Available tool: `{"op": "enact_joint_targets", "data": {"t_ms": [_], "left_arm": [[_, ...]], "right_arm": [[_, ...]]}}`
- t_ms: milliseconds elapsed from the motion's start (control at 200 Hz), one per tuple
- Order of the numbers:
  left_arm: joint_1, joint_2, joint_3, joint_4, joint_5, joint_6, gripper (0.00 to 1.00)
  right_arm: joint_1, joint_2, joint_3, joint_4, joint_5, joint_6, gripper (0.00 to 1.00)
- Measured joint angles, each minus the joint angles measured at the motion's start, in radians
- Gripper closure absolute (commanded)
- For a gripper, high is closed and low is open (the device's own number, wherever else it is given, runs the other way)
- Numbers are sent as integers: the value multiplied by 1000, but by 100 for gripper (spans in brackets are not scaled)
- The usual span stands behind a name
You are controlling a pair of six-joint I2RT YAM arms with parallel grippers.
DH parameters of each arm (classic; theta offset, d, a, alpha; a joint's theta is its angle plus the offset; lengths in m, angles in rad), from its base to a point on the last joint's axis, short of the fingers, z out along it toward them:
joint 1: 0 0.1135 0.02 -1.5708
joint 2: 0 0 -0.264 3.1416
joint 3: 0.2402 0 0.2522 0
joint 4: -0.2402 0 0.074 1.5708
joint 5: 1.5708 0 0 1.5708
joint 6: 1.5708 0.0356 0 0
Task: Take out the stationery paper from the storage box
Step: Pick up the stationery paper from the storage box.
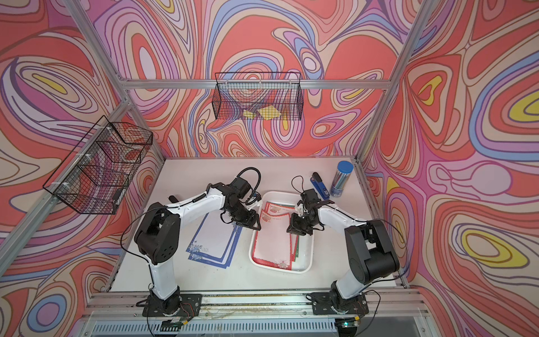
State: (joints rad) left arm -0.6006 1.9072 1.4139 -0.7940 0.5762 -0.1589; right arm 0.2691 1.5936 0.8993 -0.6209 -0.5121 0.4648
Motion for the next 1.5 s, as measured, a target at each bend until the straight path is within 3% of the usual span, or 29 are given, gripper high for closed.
{"op": "enact_joint_targets", "data": {"t_ms": [381,496,766,1137,1502], "left_arm": [[-8,0,0,-18,-1,0,46],[-8,0,0,-21,-3,0,46],[-8,0,13,-23,-19,0,46],[-8,-10,13,-29,-99,5,45],[-8,-136,13,-25,-145,5,44]], "right_arm": [[0,39,-14,30,-10,4,90],[0,38,-14,30,-8,3,100],[0,36,-14,6,32,-20,100],[0,-71,91,-139,266,-95,100],[28,-141,212,-267,488,-166,100]]}}
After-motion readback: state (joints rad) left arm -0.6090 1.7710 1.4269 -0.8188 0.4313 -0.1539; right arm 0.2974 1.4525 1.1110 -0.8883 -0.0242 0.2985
